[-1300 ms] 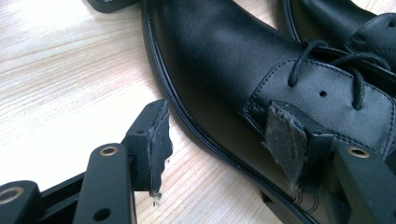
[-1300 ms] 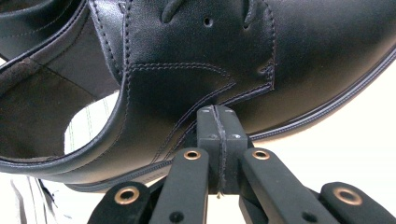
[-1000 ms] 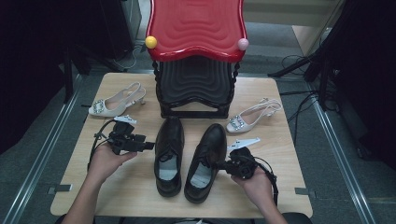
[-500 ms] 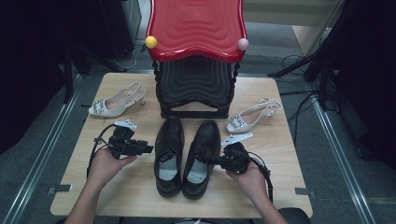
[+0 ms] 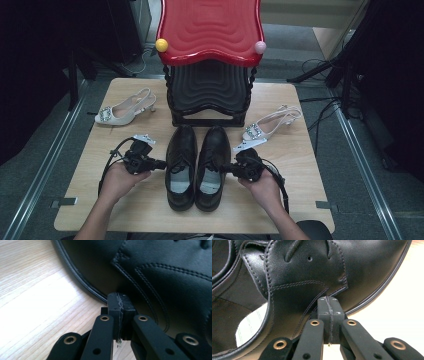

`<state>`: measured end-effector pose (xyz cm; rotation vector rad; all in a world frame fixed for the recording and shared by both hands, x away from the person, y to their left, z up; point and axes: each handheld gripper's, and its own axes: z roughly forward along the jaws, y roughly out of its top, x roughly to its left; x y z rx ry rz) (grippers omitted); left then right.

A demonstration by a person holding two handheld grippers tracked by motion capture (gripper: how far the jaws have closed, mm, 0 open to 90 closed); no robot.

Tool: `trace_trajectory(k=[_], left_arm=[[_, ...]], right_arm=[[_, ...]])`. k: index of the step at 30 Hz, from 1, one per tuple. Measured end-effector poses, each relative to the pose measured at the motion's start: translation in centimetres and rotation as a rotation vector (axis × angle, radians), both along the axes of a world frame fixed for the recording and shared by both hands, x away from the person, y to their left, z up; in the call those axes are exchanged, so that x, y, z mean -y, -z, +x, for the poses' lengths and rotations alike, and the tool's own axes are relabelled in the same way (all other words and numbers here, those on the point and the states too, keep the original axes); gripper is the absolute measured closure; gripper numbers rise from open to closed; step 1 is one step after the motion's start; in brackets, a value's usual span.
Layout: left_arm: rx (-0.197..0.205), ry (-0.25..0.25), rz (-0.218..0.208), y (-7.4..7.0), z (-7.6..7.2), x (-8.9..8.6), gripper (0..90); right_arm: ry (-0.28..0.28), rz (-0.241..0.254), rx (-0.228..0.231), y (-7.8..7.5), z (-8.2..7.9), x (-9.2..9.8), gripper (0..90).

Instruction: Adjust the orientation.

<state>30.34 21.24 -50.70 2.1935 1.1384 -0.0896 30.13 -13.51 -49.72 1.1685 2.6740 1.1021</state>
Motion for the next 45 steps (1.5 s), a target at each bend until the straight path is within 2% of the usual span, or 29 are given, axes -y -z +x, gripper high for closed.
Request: trace_trajectory(k=[3,6,11,14,17,20,22,30,33,39,43,45], left_arm=[[-0.009,0.005,-0.029,0.1,0.1,0.4,90.0],[-0.005,-0.002,-0.028,0.1,0.0,0.7,90.0],[-0.025,-0.004,-0.056,0.3,-0.1,0.7,90.0],[-0.029,0.026,-0.049,0.2,-0.4,1.1,90.0],[-0.025,0.023,-0.043,0.1,-0.7,1.5,90.0],[-0.025,0.024,-0.055,0.1,-0.9,1.9,90.0],[-0.032,0.026,-0.056,0.2,-0.9,2.3,90.0],[-0.034,0.09,-0.055,0.3,-1.4,4.0,90.0],[-0.032,0.1,-0.071,0.3,-1.7,4.6,90.0],[-0.027,0.121,-0.098,0.6,-2.1,6.2,90.0],[-0.039,0.135,-0.083,0.6,-1.9,6.4,90.0],[-0.033,0.132,-0.078,0.3,-1.9,6.1,85.3]], right_arm=[[-0.001,0.002,0.0,0.0,0.1,0.0,90.0],[0.009,0.011,-0.008,-0.1,0.4,0.2,90.0],[0.015,0.016,-0.005,-0.2,0.6,0.4,90.0],[0.023,0.012,0.0,-0.2,0.8,0.6,90.0],[0.034,0.02,-0.005,-0.3,1.0,0.9,90.0],[0.043,0.027,-0.005,-0.5,1.1,1.2,90.0],[0.048,0.031,0.007,-0.7,1.2,1.4,90.0],[0.089,0.051,0.008,-0.9,1.8,2.7,90.0],[0.103,0.042,0.007,-1.1,2.1,2.9,90.0],[0.142,0.01,0.034,-1.3,2.8,3.5,90.0],[0.167,0.021,0.031,-1.3,3.3,4.2,90.0],[0.169,0.031,0.027,-1.3,3.3,4.4,90.0]])
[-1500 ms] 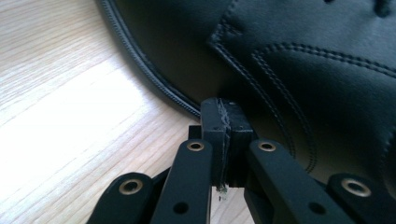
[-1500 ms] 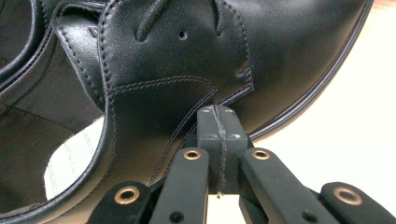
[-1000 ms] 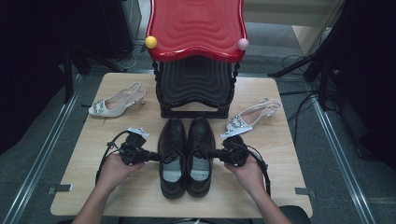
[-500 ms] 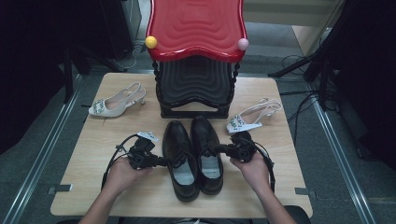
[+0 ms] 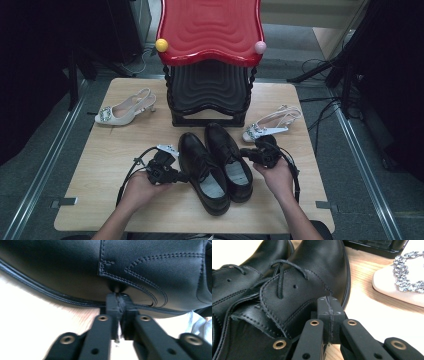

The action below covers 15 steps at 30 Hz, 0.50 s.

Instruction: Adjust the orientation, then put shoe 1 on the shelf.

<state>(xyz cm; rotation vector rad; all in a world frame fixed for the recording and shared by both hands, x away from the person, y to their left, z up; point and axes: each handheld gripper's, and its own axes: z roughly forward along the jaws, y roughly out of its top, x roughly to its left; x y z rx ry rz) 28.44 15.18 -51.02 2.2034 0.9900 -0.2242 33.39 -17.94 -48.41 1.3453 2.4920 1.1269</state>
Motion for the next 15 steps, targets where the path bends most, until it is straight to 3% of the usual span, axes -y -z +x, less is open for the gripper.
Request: trace_trajectory(k=[3,6,15], left_arm=[[0.04,-0.02,-0.005,-0.7,0.0,-0.7,75.7],[0.047,-0.046,-0.017,-1.2,0.2,-1.3,68.1],[0.084,-0.047,-0.005,-2.1,0.8,-1.6,51.0]], right_arm=[[0.003,0.018,0.007,-0.3,-0.1,0.2,87.9],[-0.002,0.033,0.01,-0.5,-0.3,0.4,86.2],[-0.009,0.062,0.016,-1.3,-1.1,1.0,76.4]])
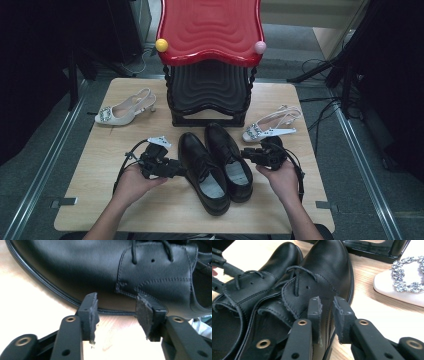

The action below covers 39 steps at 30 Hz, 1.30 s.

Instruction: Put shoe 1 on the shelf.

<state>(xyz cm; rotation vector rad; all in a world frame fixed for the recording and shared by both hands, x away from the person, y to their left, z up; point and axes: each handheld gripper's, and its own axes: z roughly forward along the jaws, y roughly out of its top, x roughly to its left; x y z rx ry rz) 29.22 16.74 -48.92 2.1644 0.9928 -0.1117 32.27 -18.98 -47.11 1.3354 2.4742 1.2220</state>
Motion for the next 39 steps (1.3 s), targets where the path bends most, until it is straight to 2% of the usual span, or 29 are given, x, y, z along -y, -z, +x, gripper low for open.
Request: trace_trajectory(k=[3,7,11,15,28,39], left_arm=[[0.016,-0.005,0.004,-0.3,0.2,0.0,47.1],[0.025,-0.007,0.018,-0.6,0.5,-0.2,44.5],[0.03,-0.01,0.025,-0.8,0.8,-0.3,42.4],[0.033,-0.022,0.018,-1.2,1.2,-0.4,40.5],[0.048,-0.01,0.015,-1.9,2.4,-0.3,40.3],[0.051,-0.031,-0.001,-2.3,3.5,-1.1,40.5]], right_arm=[[0.0,0.011,0.007,-0.3,-0.4,0.2,71.7],[0.004,0.037,-0.013,-1.0,-1.0,0.6,65.1],[-0.019,0.047,-0.017,-1.8,-1.9,0.5,64.4],[-0.046,0.034,-0.026,-2.1,-2.7,-0.2,64.3],[-0.102,0.008,-0.053,-1.8,-4.4,-2.5,63.6],[-0.153,-0.023,-0.095,-1.1,-5.1,-4.9,62.5]])
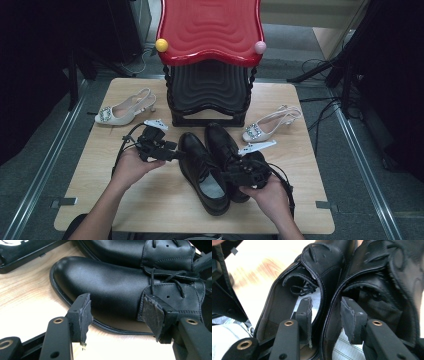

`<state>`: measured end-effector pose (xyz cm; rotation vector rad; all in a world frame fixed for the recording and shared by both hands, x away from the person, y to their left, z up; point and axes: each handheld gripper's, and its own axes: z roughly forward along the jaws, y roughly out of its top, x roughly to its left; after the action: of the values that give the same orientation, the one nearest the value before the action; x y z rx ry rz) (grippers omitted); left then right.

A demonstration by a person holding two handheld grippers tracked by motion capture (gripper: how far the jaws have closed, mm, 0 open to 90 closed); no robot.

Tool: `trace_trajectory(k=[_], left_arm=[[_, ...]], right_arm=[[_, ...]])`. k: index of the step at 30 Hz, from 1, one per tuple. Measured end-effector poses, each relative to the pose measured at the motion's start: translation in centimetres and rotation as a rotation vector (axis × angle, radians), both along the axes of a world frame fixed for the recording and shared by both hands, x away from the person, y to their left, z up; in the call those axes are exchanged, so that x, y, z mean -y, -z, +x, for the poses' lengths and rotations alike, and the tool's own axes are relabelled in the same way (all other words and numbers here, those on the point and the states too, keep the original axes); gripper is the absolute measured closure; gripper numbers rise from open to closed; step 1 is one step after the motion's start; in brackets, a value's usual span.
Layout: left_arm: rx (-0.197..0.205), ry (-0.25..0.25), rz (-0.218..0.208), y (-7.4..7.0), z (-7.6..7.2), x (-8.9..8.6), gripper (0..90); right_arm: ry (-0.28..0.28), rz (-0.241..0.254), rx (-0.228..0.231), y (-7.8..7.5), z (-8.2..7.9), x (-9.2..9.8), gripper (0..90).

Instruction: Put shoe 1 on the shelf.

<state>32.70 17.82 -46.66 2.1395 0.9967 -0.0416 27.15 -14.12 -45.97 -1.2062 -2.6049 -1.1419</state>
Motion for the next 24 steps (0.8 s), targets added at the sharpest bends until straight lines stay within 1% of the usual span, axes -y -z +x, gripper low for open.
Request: trace_trajectory(k=[3,4,6,8,10,13,15,17,18,21,24], left_arm=[[0.002,0.0,0.005,0.0,0.1,-0.1,40.5],[0.003,-0.002,0.005,0.0,0.1,-0.2,40.5],[0.002,-0.004,0.004,0.0,0.1,-0.3,40.5],[0.004,-0.007,0.001,-0.1,0.1,-0.4,40.5],[0.004,-0.009,0.001,-0.1,0.1,-0.6,40.5],[0.008,-0.017,0.001,-0.1,0.1,-0.9,40.5],[0.009,-0.026,-0.002,-0.1,0.2,-1.0,40.5],[0.01,-0.027,0.0,-0.1,0.2,-1.1,40.5],[0.01,-0.027,0.0,-0.1,0.2,-1.1,40.5],[0.009,-0.029,0.0,-0.1,0.2,-1.1,40.5],[0.01,-0.029,0.004,-0.1,0.2,-1.1,40.6]], right_arm=[[-0.01,-0.021,-0.011,0.4,0.4,-0.6,62.6],[-0.008,-0.037,-0.008,0.3,0.6,-0.8,62.7],[-0.018,-0.052,-0.028,0.4,1.0,-1.3,62.6],[-0.028,-0.08,-0.044,0.6,1.3,-1.9,62.5],[-0.034,-0.104,-0.048,1.0,1.7,-2.5,62.7],[-0.02,-0.115,-0.065,1.1,2.3,-2.7,63.4],[-0.019,-0.118,-0.094,1.5,2.6,-2.9,61.7],[-0.021,-0.142,-0.115,1.8,2.8,-3.3,61.4],[-0.025,-0.153,-0.104,1.8,2.8,-3.4,61.8],[-0.023,-0.185,-0.107,1.8,2.9,-3.8,62.7],[-0.017,-0.215,-0.11,1.8,3.0,-4.1,65.6]])
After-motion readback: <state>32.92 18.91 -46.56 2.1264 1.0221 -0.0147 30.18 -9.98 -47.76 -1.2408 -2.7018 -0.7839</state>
